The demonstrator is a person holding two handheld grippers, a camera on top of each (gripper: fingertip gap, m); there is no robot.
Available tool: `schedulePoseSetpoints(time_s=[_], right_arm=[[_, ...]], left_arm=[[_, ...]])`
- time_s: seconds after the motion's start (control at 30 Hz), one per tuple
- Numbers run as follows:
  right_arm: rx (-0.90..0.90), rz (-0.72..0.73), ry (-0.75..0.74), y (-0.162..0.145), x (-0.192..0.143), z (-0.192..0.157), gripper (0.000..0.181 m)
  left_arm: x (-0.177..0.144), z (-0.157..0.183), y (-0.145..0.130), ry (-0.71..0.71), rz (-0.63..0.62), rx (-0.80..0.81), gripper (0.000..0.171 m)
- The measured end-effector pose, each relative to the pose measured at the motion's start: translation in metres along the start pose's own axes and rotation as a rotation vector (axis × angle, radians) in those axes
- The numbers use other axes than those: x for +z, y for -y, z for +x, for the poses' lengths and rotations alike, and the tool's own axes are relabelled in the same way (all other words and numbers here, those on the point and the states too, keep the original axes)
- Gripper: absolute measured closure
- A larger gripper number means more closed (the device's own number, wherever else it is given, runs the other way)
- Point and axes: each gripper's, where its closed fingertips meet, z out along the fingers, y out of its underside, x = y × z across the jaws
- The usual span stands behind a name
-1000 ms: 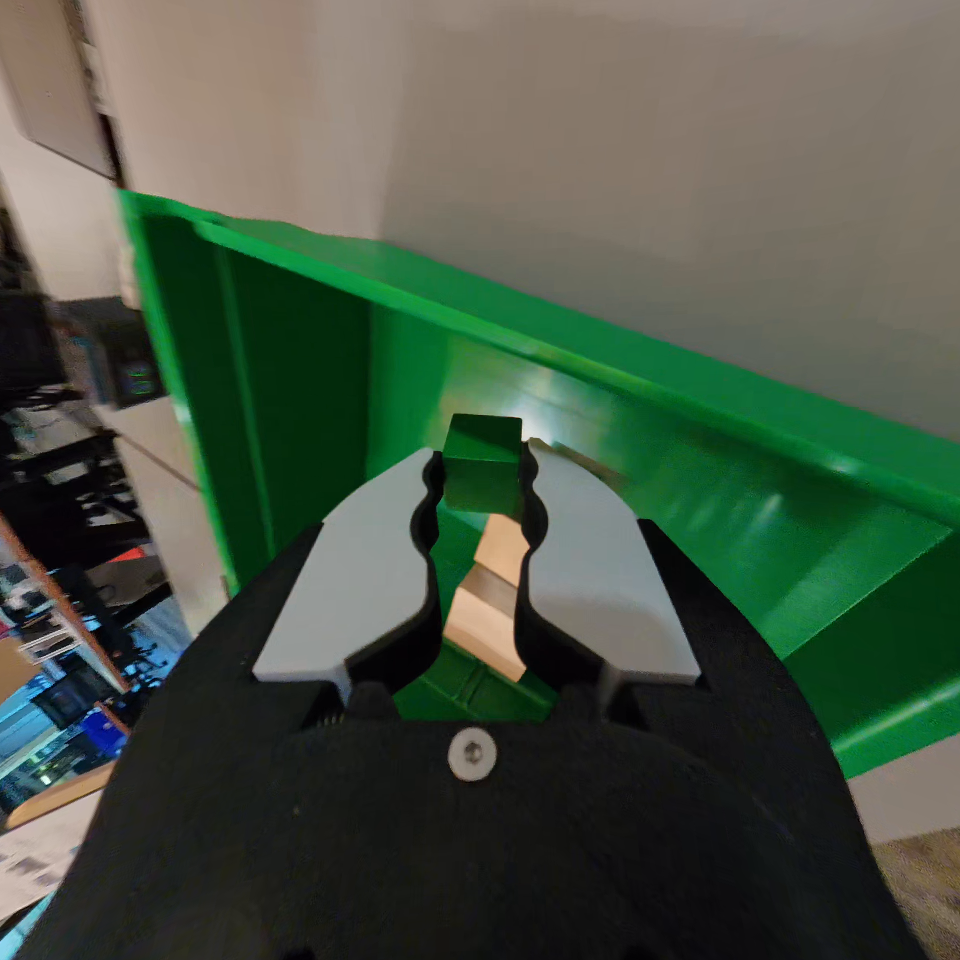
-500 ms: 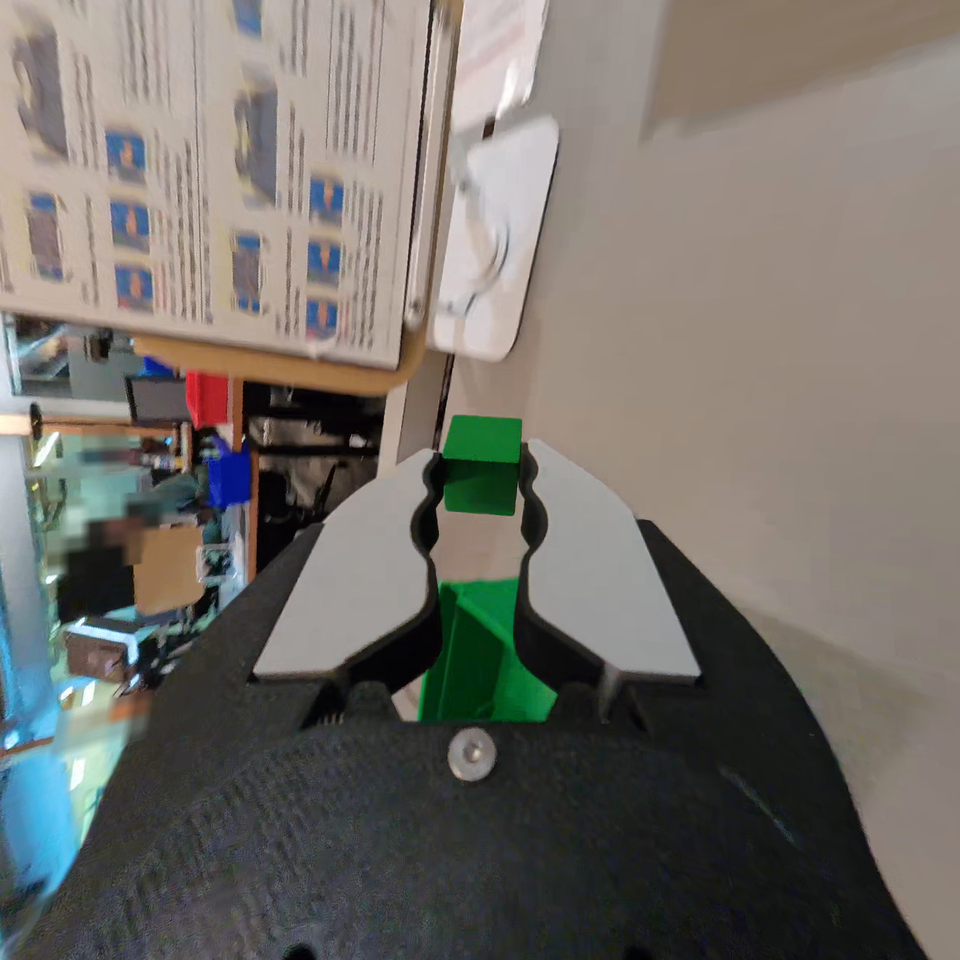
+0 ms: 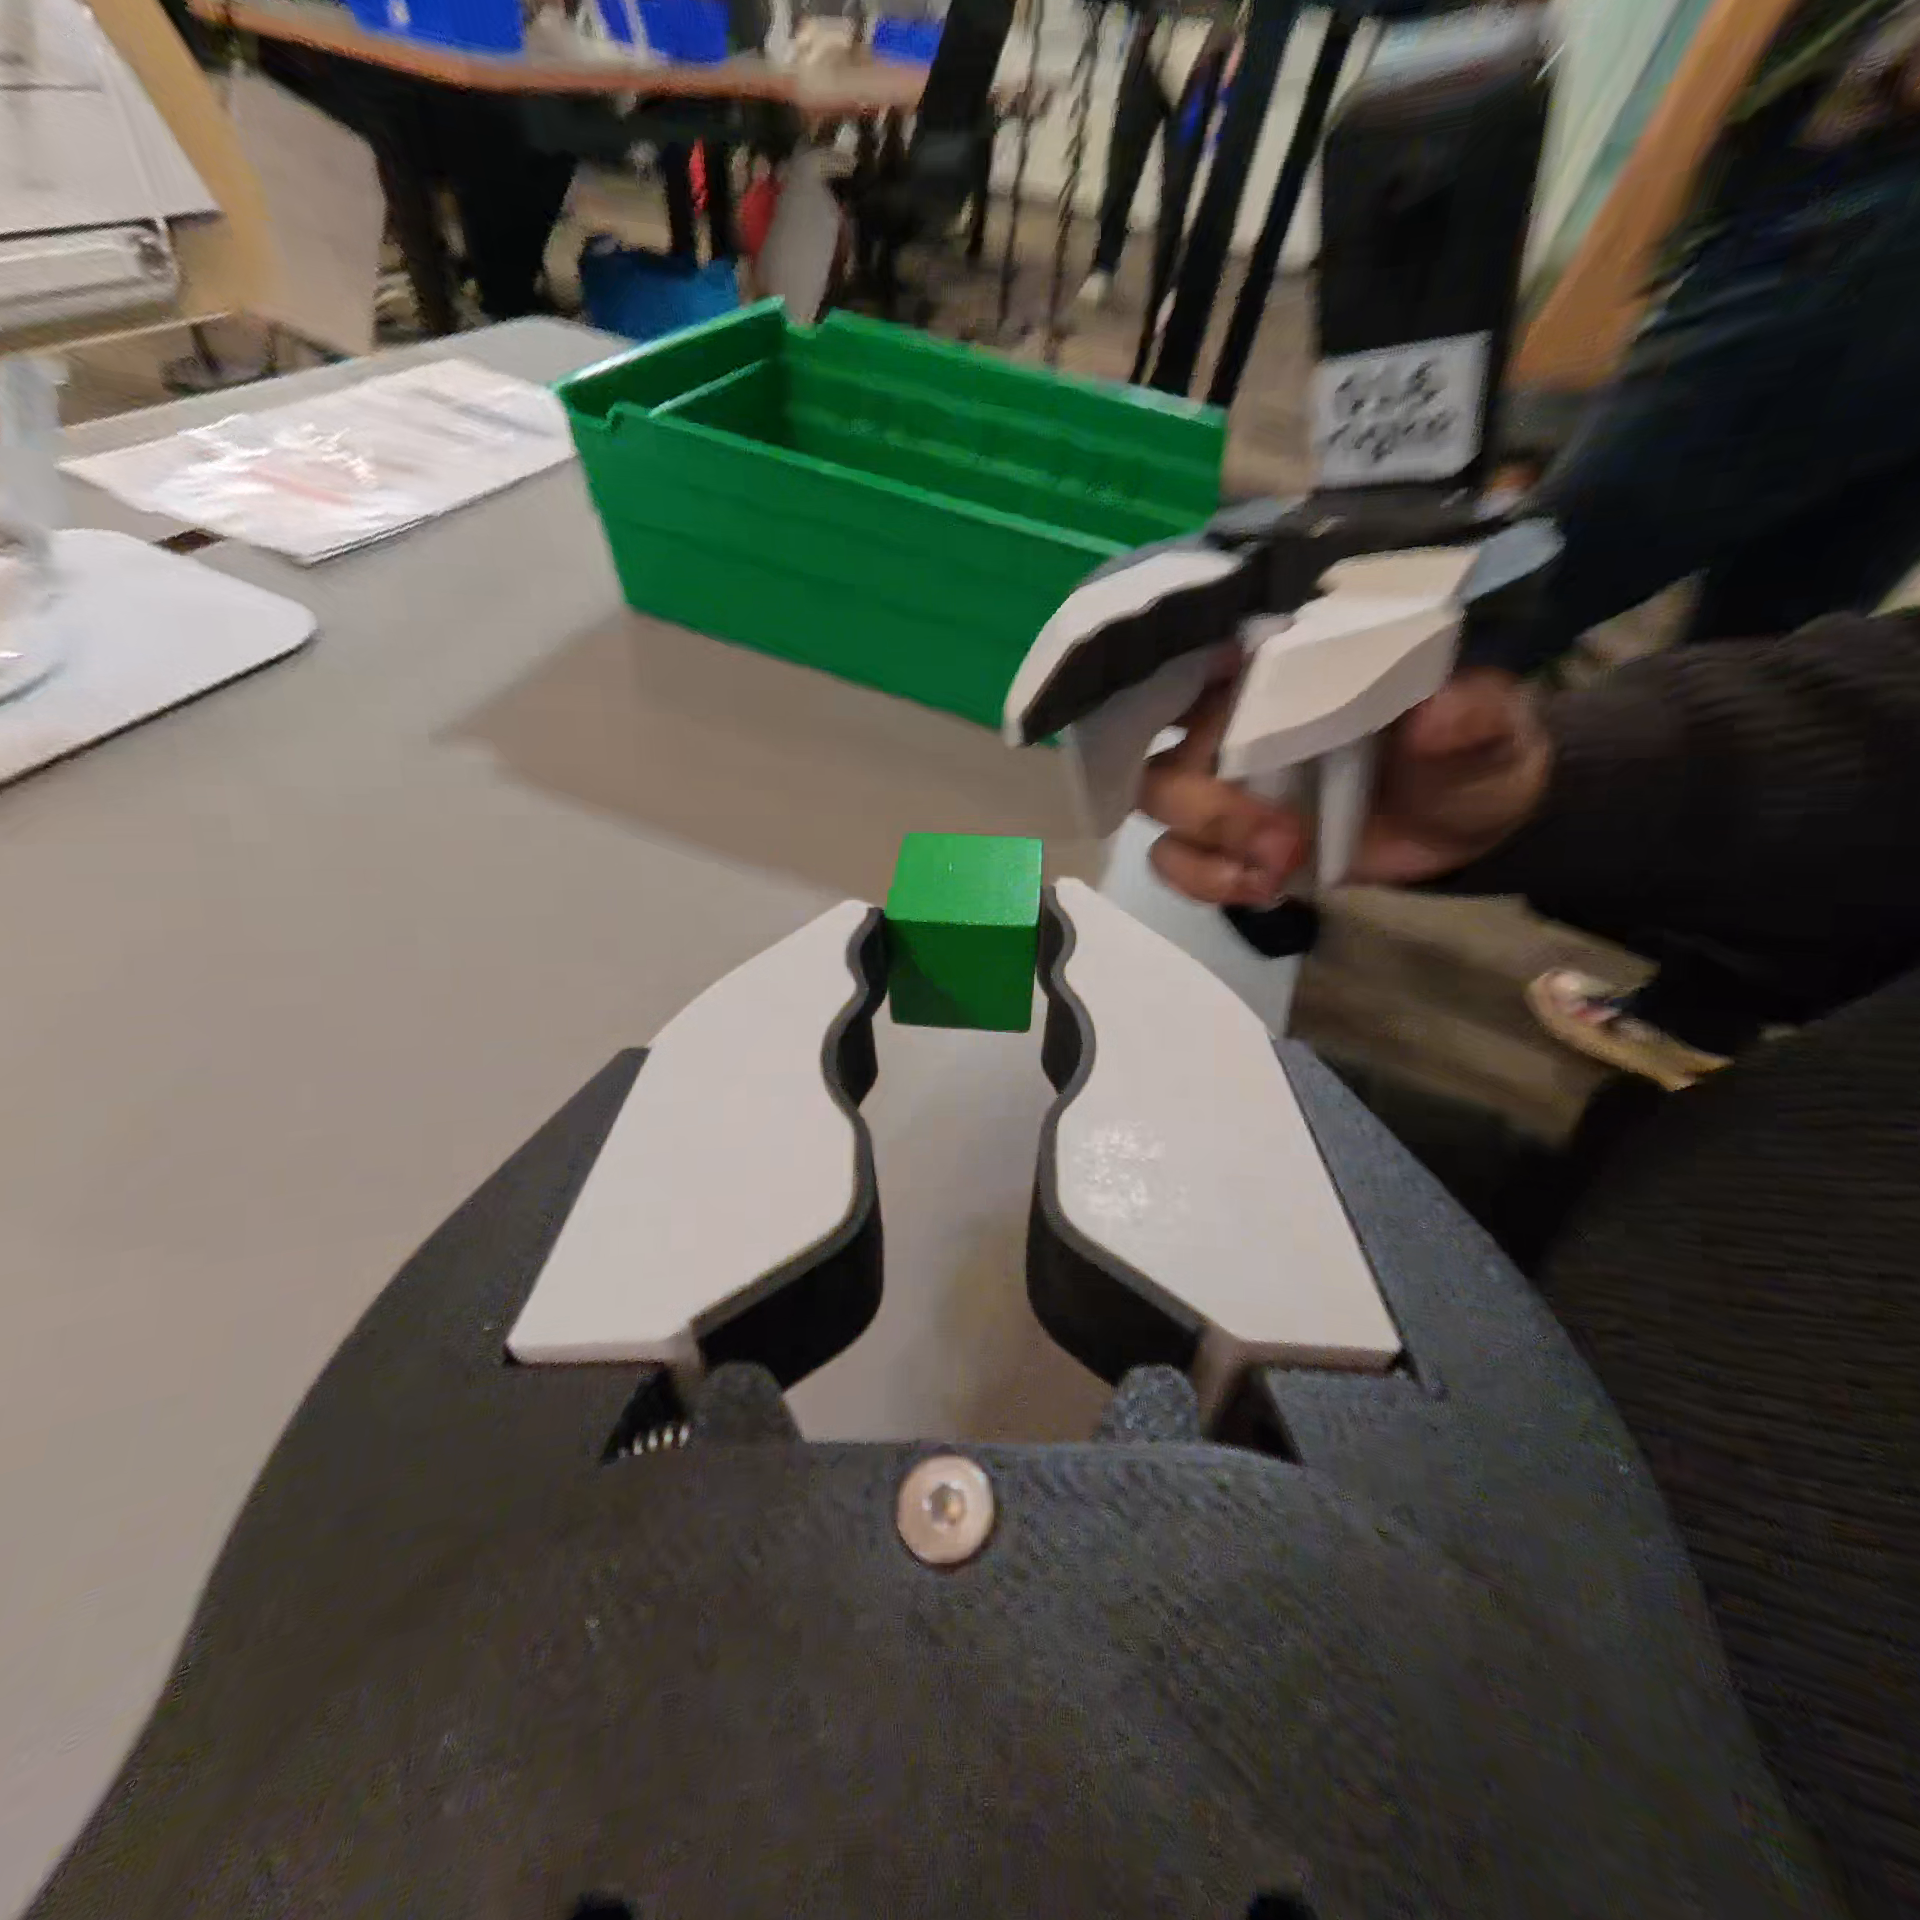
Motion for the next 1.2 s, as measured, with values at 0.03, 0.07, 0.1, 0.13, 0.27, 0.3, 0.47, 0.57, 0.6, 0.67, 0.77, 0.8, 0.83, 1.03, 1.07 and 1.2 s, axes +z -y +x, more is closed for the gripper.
schedulePoseSetpoints(time_s=[0.03,0.07,0.1,0.13,0.27,0.3,0.47,0.57,0.6,0.67,0.77,0.8,0.83,1.03,1.07,1.2], right_arm=[[-0.002,-0.016,0.01,-0.005,0.002,0.001,0.144],[-0.008,-0.036,0.018,-0.01,0.004,0.001,0.143],[-0.015,-0.054,0.027,-0.015,0.006,0.001,0.143],[-0.019,-0.069,0.032,-0.018,0.007,0.0,0.143],[-0.028,-0.105,0.027,-0.025,0.009,0.0,0.146],[-0.034,-0.111,0.024,-0.026,0.01,0.0,0.146],[0.005,-0.126,0.043,-0.031,0.011,0.0,0.146],[0.034,-0.147,0.064,-0.037,0.012,0.0,0.146],[0.038,-0.154,0.066,-0.038,0.012,0.0,0.146],[0.042,-0.163,0.066,-0.04,0.012,0.0,0.147],[0.045,-0.174,0.079,-0.041,0.012,-0.002,0.154],[0.044,-0.176,0.081,-0.041,0.012,-0.002,0.154],[0.044,-0.178,0.083,-0.042,0.012,-0.002,0.154],[0.072,-0.195,0.084,-0.042,0.012,0.0,0.155],[0.082,-0.189,0.08,-0.04,0.011,0.001,0.155],[0.058,-0.16,0.025,-0.025,0.002,0.011,0.155]], left_arm=[[-0.002,0.004,0.001,-0.037,0.036,-0.035,0.143],[-0.004,0.008,0.003,-0.086,0.063,-0.076,0.143],[-0.006,0.012,0.005,-0.14,0.087,-0.126,0.143],[-0.007,0.012,0.007,-0.173,0.105,-0.176,0.143],[-0.01,0.009,0.003,-0.248,0.13,-0.28,0.143],[-0.01,0.009,0.001,-0.261,0.127,-0.29,0.143],[-0.004,0.015,-0.006,-0.287,0.1,-0.287,0.143],[-0.002,0.02,-0.007,-0.307,0.098,-0.298,0.143],[-0.001,0.02,-0.007,-0.311,0.098,-0.303,0.143],[-0.001,0.022,-0.007,-0.324,0.102,-0.318,0.143],[0.0,0.021,-0.008,-0.328,0.096,-0.325,0.143],[0.0,0.022,-0.009,-0.333,0.095,-0.326,0.143],[0.0,0.022,-0.009,-0.337,0.095,-0.328,0.143],[0.001,0.02,-0.011,-0.312,0.106,-0.306,0.139],[0.002,0.019,-0.012,-0.297,0.108,-0.29,0.132],[0.002,0.013,-0.009,-0.235,0.128,-0.254,0.104]])
